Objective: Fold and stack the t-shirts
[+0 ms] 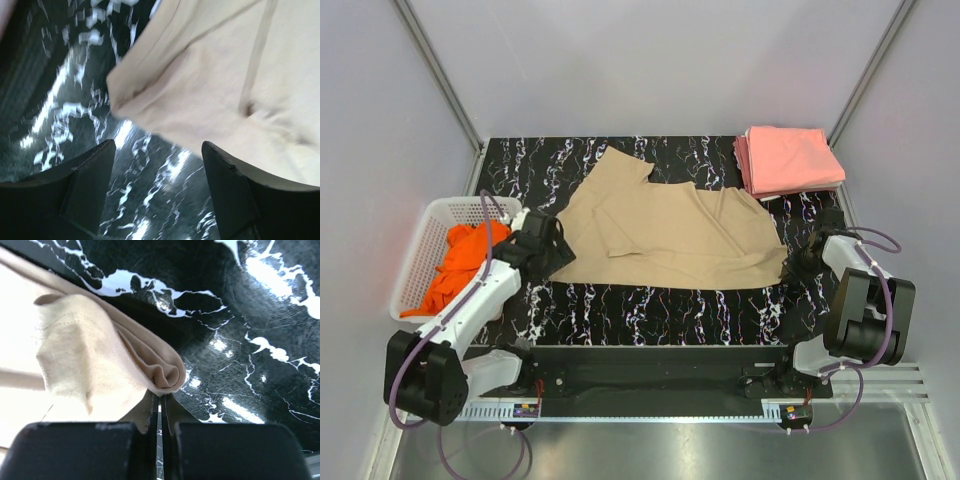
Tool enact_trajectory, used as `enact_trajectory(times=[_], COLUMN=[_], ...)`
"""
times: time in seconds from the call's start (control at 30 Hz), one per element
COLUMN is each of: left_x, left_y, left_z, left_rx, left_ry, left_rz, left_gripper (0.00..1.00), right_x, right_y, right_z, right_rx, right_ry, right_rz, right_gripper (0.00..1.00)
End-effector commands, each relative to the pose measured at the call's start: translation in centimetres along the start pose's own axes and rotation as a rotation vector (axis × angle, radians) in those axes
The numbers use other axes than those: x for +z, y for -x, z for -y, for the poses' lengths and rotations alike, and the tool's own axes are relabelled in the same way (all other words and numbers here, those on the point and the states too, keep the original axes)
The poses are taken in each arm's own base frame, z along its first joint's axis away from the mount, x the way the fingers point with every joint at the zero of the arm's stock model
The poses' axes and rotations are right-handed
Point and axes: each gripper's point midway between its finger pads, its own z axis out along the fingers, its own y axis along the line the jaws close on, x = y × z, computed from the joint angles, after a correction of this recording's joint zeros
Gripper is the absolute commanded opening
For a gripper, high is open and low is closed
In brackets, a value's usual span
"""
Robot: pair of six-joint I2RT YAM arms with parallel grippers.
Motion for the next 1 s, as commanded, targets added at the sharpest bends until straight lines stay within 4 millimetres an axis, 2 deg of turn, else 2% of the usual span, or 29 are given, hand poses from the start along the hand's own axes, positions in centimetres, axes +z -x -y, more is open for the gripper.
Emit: enact_trajectory(times=[0.0,0.2,0.4,0.8,0.97], left_x=[1.3,4.2,5.8,6.5,7.6], left_y=[-3.2,-4.7,-4.4,-3.1,-4.3], left_z=[-1.5,-2.0,-2.5,-2.9,-3.6], left_rx=[-0.004,0.022,0.033,-0.067,-0.074], left_ry=[0.056,0.112,0.163,0.173,0.209], left_rz=[-0.053,-0.092,-0.072,0.018,-0.022], left_gripper=[0.74,0.72,0.72,0.7,0.69], right_x=[-0.9,-0.9,-0.6,0.4,0.9], right_y=[0.4,-0.1,-0.1,0.2,0.2], right_z=[-1.0,-0.7,-0.7,-0.8,-0.8], right_rx=[-0.021,-0.035,-0.042,-0.055,-0.054], right_ry=[0.045,0.047,0.044,0.03,0.022], right_rz=[-0.004,-0.012,-0.02,-0.029,-0.041], right_gripper=[0.0,0.0,0.0,0.0,0.0])
